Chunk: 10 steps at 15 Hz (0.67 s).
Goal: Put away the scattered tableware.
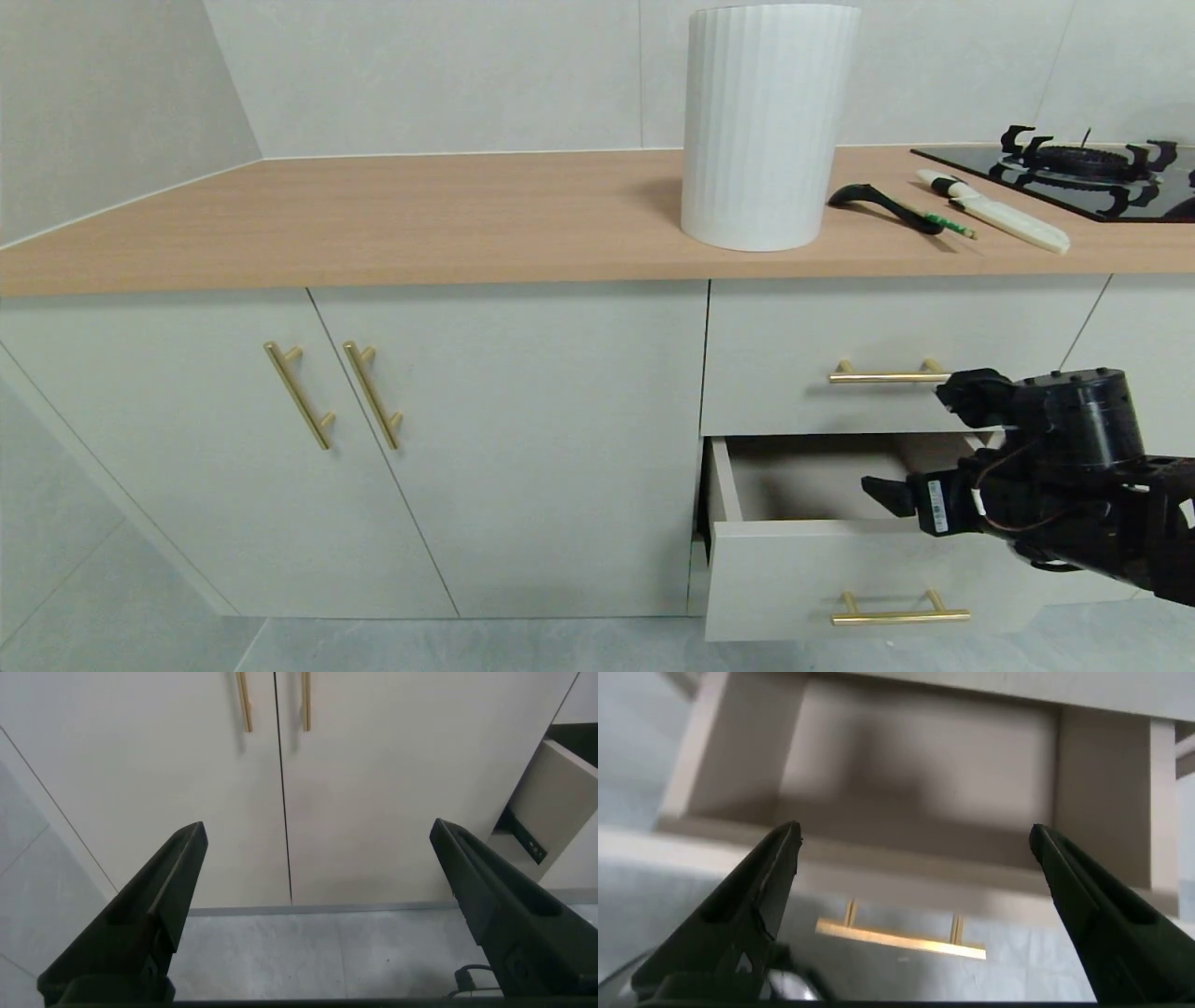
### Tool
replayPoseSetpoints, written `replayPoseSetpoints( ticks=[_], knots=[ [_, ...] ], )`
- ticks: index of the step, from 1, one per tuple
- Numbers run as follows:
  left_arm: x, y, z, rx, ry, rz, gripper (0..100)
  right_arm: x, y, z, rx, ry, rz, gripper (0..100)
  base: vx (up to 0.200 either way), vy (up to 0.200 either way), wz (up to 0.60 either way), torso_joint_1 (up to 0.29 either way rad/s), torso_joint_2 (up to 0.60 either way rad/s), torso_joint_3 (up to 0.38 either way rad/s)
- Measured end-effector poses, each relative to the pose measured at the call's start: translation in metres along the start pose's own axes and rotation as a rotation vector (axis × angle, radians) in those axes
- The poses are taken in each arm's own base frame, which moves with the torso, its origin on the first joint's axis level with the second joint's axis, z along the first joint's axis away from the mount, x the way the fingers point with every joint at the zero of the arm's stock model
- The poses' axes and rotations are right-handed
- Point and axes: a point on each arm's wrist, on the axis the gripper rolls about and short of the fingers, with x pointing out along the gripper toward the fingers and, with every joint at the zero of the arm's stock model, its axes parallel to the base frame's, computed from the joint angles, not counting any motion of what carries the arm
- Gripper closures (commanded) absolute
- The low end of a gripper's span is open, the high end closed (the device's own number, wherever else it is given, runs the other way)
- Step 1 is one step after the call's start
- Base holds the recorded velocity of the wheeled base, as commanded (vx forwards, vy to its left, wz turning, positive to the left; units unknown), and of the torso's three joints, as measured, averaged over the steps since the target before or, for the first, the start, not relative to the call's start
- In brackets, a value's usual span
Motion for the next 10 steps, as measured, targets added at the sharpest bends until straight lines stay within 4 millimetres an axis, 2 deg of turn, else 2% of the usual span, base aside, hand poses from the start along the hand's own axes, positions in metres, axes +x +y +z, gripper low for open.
replayPoseSetpoints(
  ticks=[5, 10],
  knots=[
    [0.0, 0.0, 0.0, 0.0, 0.0, 0.0, 0, 0.04, 0.003, -0.018, 0.059, 0.0, -0.053, 0, 0.0, 0.0, 0.0, 0.0, 0.0, 0.0],
    [0.0, 0.0, 0.0, 0.0, 0.0, 0.0, 0, 0.052, 0.001, -0.031, 0.044, 0.067, -0.066, 0, 0.0, 0.0, 0.0, 0.0, 0.0, 0.0]
  ],
)
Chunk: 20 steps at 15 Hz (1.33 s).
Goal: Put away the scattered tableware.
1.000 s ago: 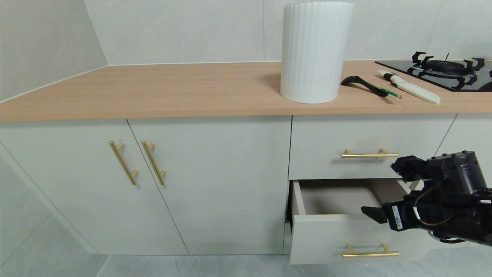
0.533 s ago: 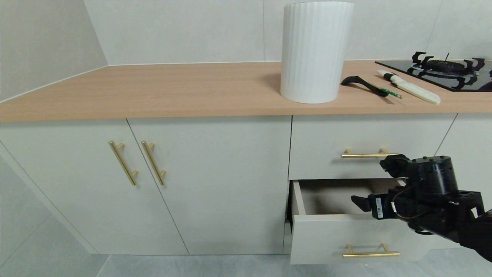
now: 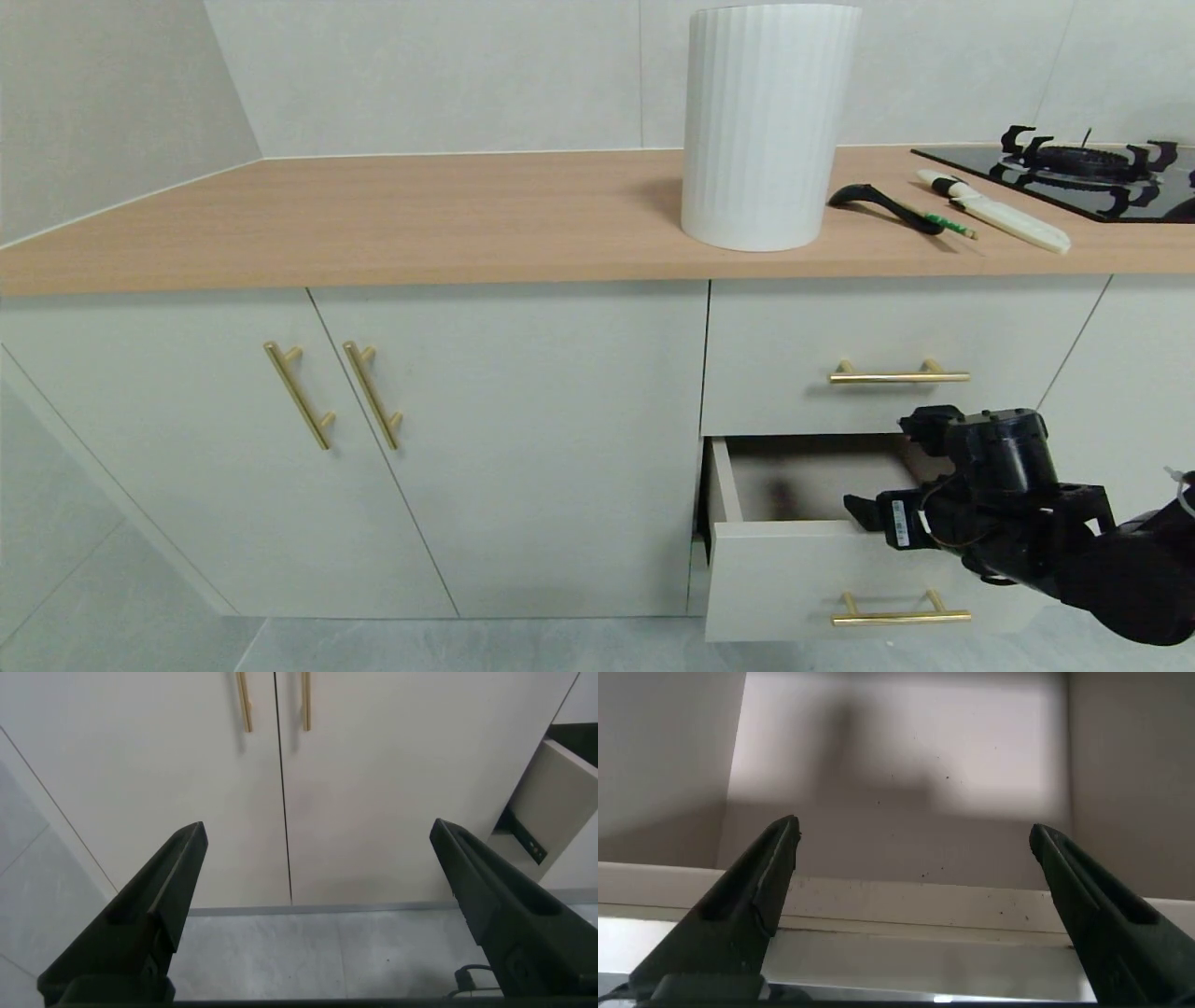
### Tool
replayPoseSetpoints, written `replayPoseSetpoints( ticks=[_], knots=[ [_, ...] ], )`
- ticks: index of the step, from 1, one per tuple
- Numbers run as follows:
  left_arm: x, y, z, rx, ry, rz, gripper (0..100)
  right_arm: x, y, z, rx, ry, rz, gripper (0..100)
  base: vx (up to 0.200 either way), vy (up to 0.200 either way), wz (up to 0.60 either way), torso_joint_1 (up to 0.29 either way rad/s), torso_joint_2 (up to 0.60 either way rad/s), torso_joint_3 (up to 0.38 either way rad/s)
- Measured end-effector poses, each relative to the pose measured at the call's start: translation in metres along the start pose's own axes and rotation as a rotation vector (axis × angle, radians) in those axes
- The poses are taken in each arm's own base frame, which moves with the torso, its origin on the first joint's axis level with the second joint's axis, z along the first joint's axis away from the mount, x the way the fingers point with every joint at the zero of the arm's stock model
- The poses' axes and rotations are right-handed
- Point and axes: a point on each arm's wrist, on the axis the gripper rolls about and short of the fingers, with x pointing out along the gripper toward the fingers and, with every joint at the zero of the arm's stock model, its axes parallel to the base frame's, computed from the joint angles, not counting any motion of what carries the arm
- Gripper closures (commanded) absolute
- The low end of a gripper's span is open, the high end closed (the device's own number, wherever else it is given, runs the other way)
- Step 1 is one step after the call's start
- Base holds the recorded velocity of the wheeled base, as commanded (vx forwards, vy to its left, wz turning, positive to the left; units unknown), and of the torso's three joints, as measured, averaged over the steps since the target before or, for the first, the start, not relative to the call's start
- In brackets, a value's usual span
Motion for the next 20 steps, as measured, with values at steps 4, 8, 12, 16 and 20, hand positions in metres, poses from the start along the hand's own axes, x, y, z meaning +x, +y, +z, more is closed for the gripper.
replayPoseSetpoints(
  ticks=[4, 8, 12, 16, 20],
  knots=[
    [0.0, 0.0, 0.0, 0.0, 0.0, 0.001, 0, -0.003, -0.001, -0.005, -0.015, 0.056, -0.001, 0, 0.0, 0.0, 0.0, 0.0, 0.0, 0.0],
    [0.0, 0.0, 0.0, 0.0, 0.0, 0.0, 0, -0.017, -0.003, -0.007, -0.043, 0.14, 0.01, 0, 0.0, 0.0, 0.0, 0.0, 0.0, 0.0],
    [0.0, 0.0, 0.0, 0.0, 0.0, 0.0, 0, -0.04, 0.002, -0.01, -0.125, 0.237, 0.048, 0, 0.0, 0.0, 0.0, 0.0, 0.0, 0.0],
    [0.0, 0.0, 0.0, 0.0, 0.0, 0.001, 0, -0.064, 0.009, -0.013, -0.202, 0.31, 0.081, 0, 0.0, 0.0, 0.0, 0.0, 0.0, 0.0],
    [0.0, 0.0, 0.0, 0.0, 0.0, 0.001, 0, -0.085, 0.013, -0.017, -0.287, 0.379, 0.109, 0, 0.0, 0.0, 0.0, 0.0, 0.0, 0.0]
  ],
)
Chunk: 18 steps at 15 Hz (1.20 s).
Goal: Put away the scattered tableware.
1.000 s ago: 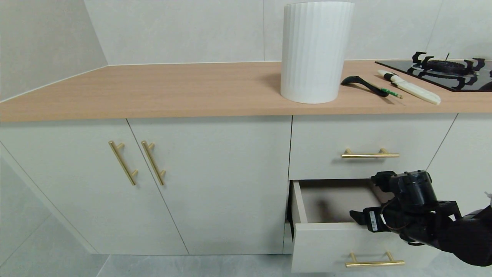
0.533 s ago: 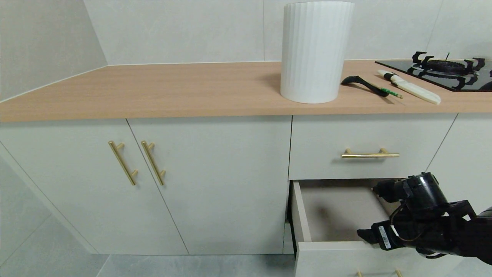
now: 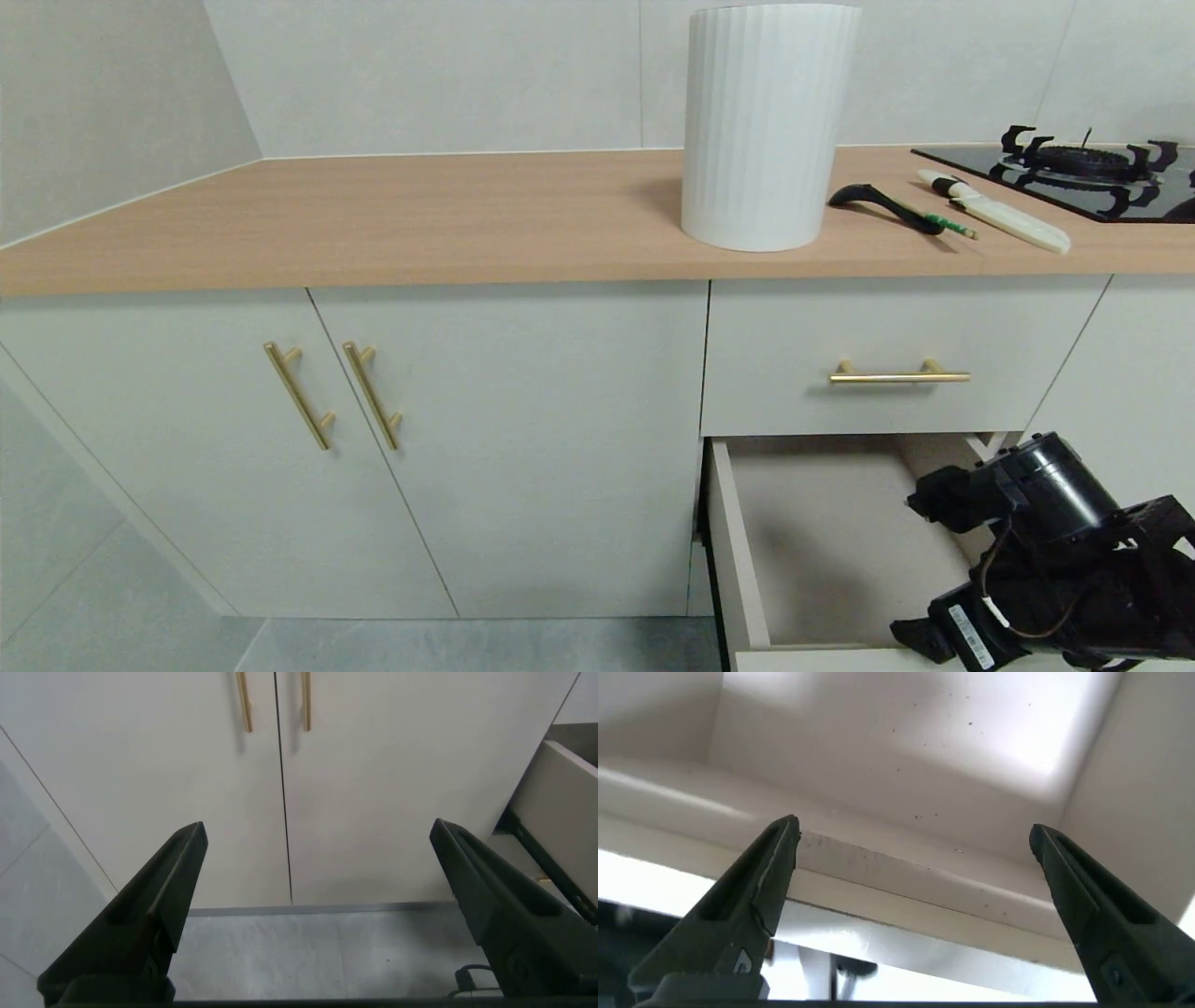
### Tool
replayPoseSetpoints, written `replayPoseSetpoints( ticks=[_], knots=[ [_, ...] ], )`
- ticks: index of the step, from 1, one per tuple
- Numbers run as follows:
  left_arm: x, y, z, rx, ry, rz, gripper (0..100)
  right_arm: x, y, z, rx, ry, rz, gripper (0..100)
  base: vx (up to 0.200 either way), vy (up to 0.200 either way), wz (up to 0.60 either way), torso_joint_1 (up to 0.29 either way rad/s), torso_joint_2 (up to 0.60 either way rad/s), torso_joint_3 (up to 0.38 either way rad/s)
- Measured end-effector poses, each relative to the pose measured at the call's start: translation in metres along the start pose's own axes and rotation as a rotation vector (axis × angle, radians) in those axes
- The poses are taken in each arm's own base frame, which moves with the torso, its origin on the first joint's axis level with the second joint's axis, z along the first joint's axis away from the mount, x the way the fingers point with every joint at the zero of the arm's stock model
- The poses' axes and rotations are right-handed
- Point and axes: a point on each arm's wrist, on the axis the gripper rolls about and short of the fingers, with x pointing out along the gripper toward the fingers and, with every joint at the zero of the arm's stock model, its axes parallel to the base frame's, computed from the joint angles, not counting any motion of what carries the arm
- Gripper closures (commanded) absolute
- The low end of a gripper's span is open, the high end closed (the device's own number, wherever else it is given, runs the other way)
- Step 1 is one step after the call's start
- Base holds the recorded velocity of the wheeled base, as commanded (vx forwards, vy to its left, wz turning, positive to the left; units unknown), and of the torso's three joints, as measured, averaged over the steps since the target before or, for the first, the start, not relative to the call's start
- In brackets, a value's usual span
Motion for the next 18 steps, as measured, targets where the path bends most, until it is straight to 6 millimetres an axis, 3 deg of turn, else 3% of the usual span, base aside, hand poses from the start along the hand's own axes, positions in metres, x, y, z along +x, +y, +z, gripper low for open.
replayPoseSetpoints(
  ticks=[12, 15, 18],
  knots=[
    [0.0, 0.0, 0.0, 0.0, 0.0, 0.0, 0, -0.03, 0.02, -0.026, -0.205, 0.163, 0.048, 0, 0.0, 0.0, 0.0, 0.0, 0.0, 0.0],
    [0.0, 0.0, 0.0, 0.0, 0.0, 0.0, 0, -0.033, 0.023, -0.021, -0.19, 0.141, 0.051, 0, 0.0, 0.0, 0.0, 0.0, 0.0, 0.0],
    [0.0, 0.0, 0.0, 0.0, 0.0, 0.0, 0, -0.042, 0.021, -0.001, -0.027, 0.012, 0.056, 0, 0.0, 0.0, 0.0, 0.0, 0.0, 0.0]
  ],
)
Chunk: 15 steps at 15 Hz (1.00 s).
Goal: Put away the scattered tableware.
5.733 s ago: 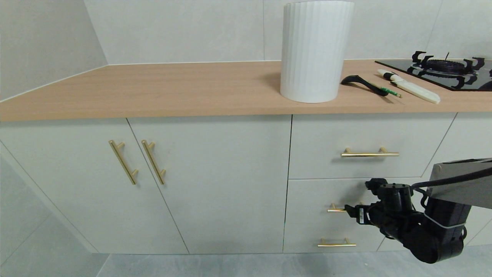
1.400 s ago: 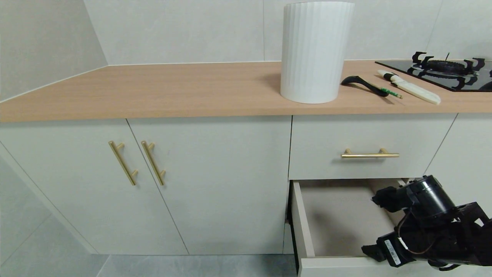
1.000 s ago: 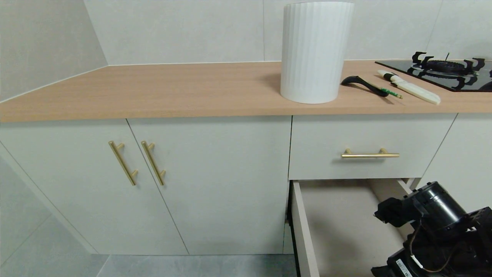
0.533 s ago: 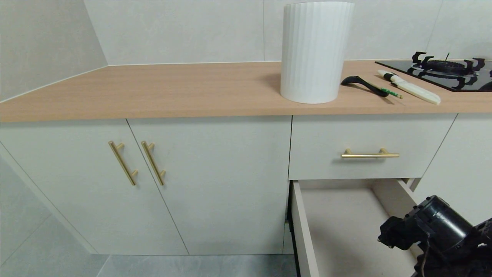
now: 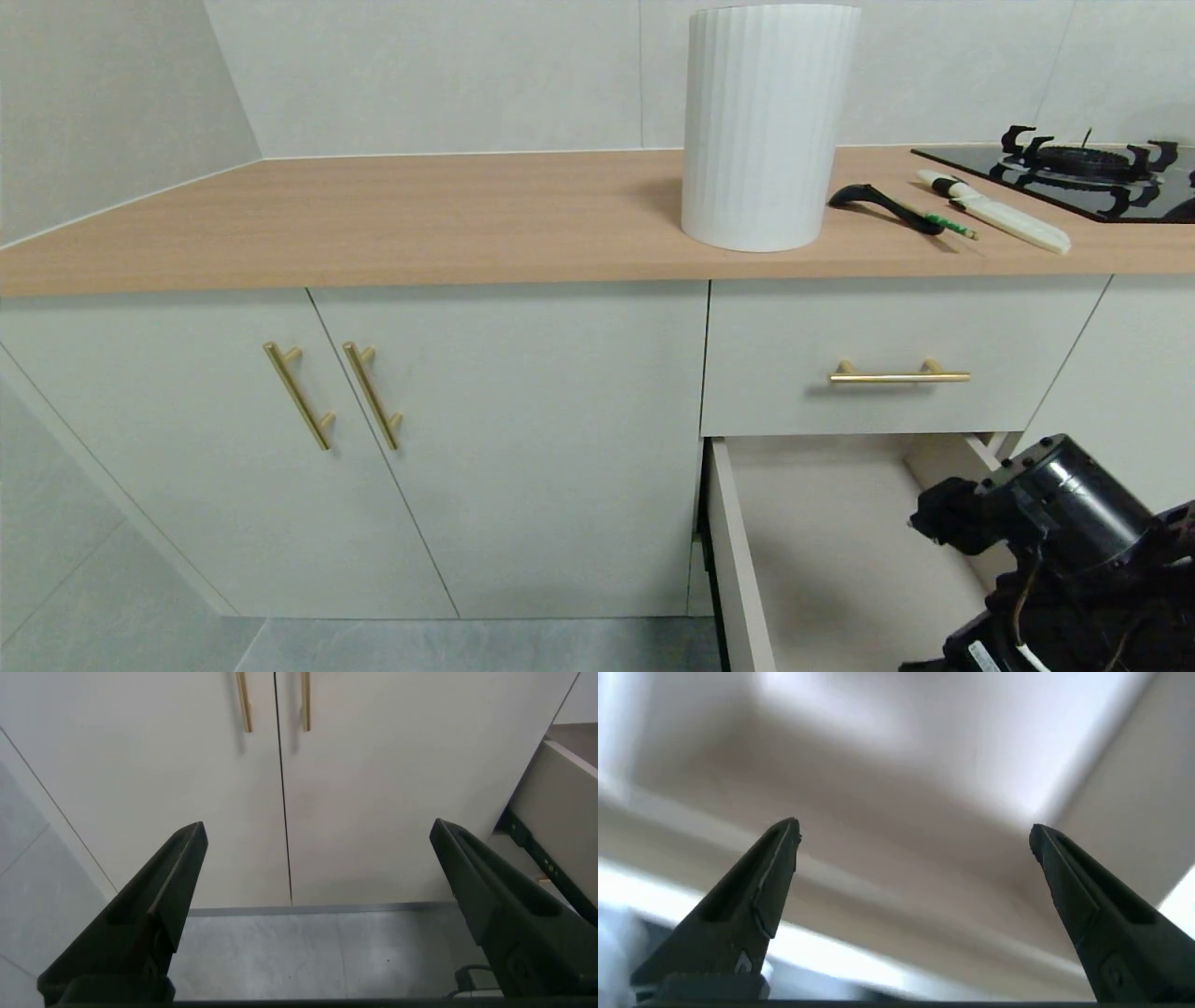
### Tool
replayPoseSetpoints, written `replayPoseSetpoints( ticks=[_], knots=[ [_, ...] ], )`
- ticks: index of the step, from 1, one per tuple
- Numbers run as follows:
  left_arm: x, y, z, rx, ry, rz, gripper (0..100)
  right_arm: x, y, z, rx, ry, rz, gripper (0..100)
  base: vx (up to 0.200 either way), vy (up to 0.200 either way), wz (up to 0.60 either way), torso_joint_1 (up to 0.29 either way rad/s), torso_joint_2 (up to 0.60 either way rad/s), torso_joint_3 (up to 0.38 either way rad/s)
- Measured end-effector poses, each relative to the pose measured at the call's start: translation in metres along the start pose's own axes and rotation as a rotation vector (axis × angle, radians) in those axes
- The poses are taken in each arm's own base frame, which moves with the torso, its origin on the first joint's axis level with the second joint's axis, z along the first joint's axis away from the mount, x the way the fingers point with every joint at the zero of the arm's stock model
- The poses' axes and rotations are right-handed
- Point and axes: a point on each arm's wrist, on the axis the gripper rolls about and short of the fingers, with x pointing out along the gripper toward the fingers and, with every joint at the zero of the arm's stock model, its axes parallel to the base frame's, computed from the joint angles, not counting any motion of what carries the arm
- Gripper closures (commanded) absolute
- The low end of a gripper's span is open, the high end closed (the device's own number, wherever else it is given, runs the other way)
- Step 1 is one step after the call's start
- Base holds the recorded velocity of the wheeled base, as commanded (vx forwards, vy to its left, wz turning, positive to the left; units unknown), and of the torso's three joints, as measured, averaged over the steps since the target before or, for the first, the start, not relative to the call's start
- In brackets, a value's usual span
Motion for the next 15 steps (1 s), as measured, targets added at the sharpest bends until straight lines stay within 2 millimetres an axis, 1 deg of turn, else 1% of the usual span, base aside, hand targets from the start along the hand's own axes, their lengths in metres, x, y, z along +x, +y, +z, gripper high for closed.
replayPoseSetpoints(
  ticks=[2, 5, 8, 11, 13, 15],
  knots=[
    [0.0, 0.0, 0.0, 0.0, 0.0, 0.0, 0, -0.01, -0.008, 0.01, 0.073, -0.113, -0.002, 0, 0.0, 0.0, 0.0, 0.0, 0.0, 0.0],
    [0.0, 0.0, 0.0, 0.0, 0.0, 0.0, 0, -0.023, -0.018, 0.016, 0.114, -0.226, -0.013, 0, 0.0, 0.0, 0.0, 0.0, 0.0, 0.0],
    [0.0, 0.0, 0.0, 0.0, 0.0, 0.0, 0, -0.033, -0.028, 0.017, 0.125, -0.292, -0.036, 0, 0.0, 0.0, 0.0, 0.0, 0.0, 0.0],
    [0.0, 0.0, 0.0, 0.0, 0.0, 0.0, 0, -0.039, -0.03, 0.018, 0.139, -0.34, -0.043, 0, 0.0, 0.0, 0.0, 0.0, 0.0, 0.0],
    [0.0, 0.0, 0.0, 0.0, 0.0, 0.0, 0, -0.041, -0.031, 0.018, 0.142, -0.347, -0.048, 0, 0.0, 0.0, 0.0, 0.054, -0.21, -0.159],
    [0.0, 0.0, 0.0, 0.0, 0.0, 0.0, 0, -0.042, -0.031, 0.018, 0.143, -0.352, -0.051, 0, 0.0, 0.0, 0.0, 0.095, -0.21, -0.276]
  ],
)
